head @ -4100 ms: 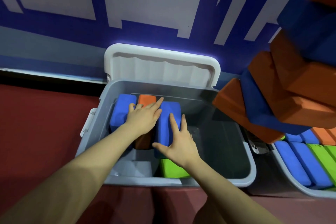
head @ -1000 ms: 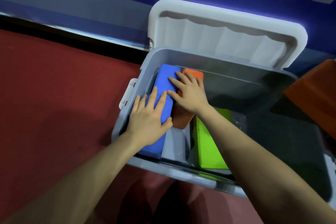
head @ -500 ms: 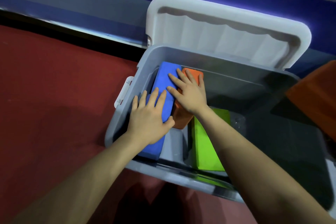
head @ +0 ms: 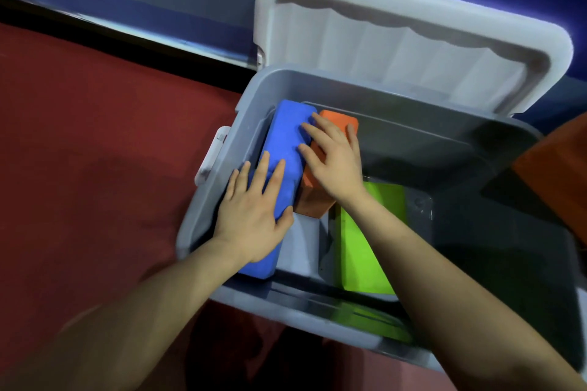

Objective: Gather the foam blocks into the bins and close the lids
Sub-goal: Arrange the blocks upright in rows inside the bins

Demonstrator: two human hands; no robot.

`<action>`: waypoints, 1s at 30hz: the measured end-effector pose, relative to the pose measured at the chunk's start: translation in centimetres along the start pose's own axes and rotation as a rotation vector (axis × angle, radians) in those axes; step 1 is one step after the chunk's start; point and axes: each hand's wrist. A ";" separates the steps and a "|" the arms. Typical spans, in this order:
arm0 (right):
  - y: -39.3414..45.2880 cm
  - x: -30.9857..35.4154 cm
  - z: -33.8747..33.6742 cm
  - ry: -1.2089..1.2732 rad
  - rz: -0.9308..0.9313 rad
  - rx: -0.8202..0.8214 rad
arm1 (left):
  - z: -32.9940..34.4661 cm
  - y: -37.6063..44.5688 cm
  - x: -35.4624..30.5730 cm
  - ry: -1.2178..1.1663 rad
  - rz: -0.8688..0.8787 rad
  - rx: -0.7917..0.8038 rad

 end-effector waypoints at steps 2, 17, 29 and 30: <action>-0.1 -0.2 0.0 -0.031 -0.015 -0.014 | 0.4 0.2 0.0 0.028 -0.003 0.006; -0.9 0.3 -1.6 0.299 0.074 -0.166 | 0.0 0.6 -0.5 0.124 0.210 -0.098; -9.7 -9.5 -1.1 -0.298 0.250 0.466 | 0.3 1.8 -2.2 0.046 0.078 -0.024; -9.5 -10.0 -0.6 -0.336 0.258 0.532 | 0.3 1.9 -2.3 0.053 0.057 -0.015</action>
Point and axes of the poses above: each hand's wrist, its own y-axis towards the middle knuckle, its own z-axis out of the palm, x = y × z, and after that the axes turned 1 degree about -y, right-handed
